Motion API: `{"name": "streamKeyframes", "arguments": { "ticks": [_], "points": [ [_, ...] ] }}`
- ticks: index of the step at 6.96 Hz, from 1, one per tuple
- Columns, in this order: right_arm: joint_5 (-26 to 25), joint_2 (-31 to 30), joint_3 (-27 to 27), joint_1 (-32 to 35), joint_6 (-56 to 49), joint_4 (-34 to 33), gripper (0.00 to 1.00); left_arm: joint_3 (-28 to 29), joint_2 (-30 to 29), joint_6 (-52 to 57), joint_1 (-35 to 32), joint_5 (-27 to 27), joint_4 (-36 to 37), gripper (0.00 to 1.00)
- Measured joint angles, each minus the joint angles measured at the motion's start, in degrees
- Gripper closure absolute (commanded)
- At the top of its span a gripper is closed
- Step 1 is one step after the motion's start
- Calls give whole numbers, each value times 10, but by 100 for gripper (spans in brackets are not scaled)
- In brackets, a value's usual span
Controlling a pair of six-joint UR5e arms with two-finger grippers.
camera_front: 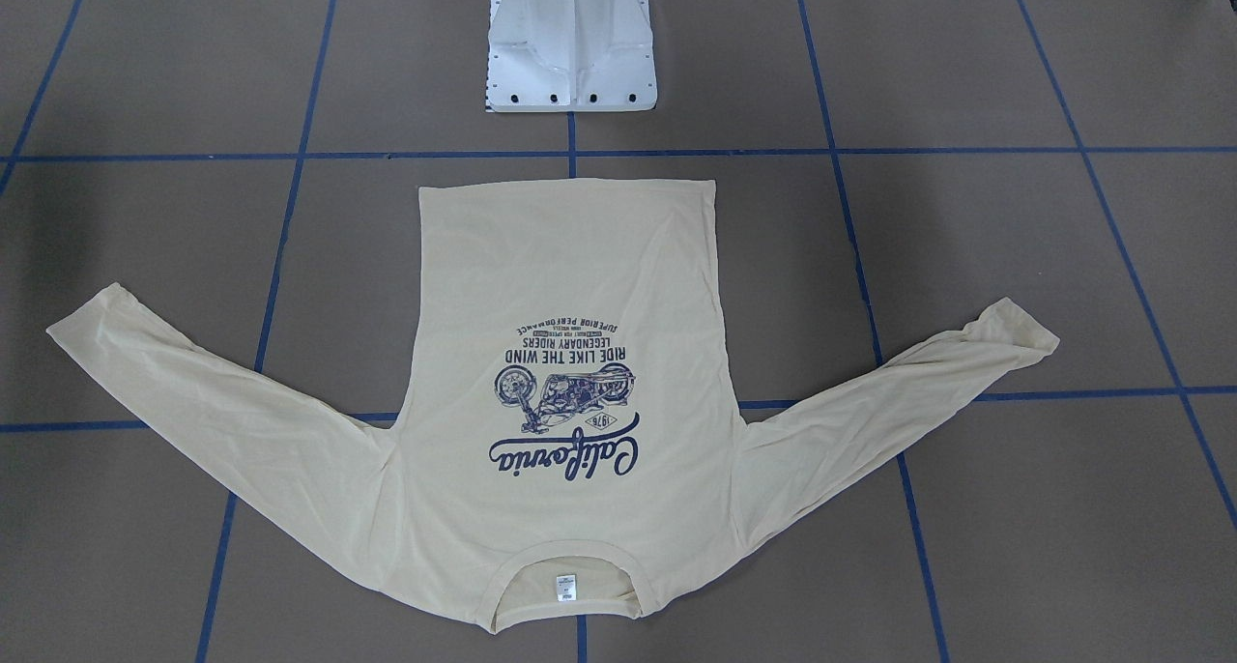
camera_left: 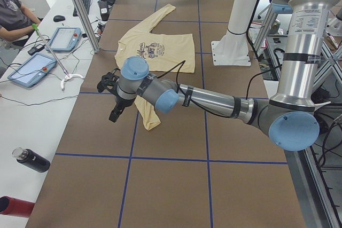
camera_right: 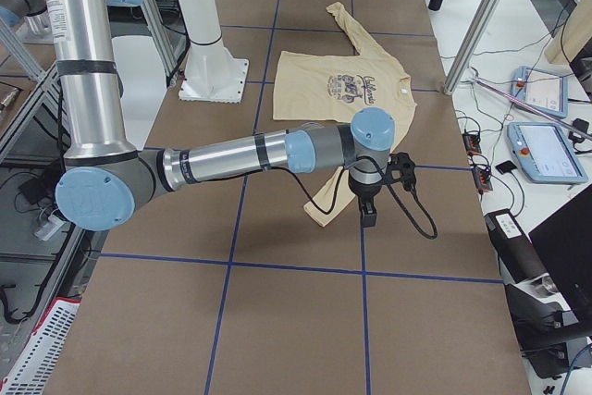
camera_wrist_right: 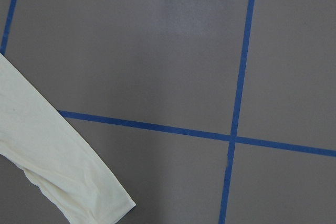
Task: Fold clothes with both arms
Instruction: 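Move the right gripper in toward the shirt's sleeve cuff nearest it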
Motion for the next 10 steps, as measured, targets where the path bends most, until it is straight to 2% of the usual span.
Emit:
{"name": "streamKeyframes", "arguments": {
  "ticks": [2, 4, 5, 7, 9, 10],
  "points": [
    [-3, -19, 0, -3, -5, -5, 0, -46, 15, 40, -14, 4, 47, 0],
    [10, -39, -3, -6, -1, 9, 0, -63, 60, 48, -6, 3, 26, 0],
    [36, -58, -4, -15, 4, 25, 0, -65, 85, 48, -4, 0, -11, 0],
    [70, -99, -5, -71, 91, 103, 0, -67, 112, 42, -3, -3, -81, 0],
    [30, -100, -35, -153, 252, 216, 5, -67, 116, 40, -2, -16, -92, 0],
    [16, -81, -81, -176, 329, 286, 7, -67, 116, 40, -2, -23, -93, 0]
  ]
}}
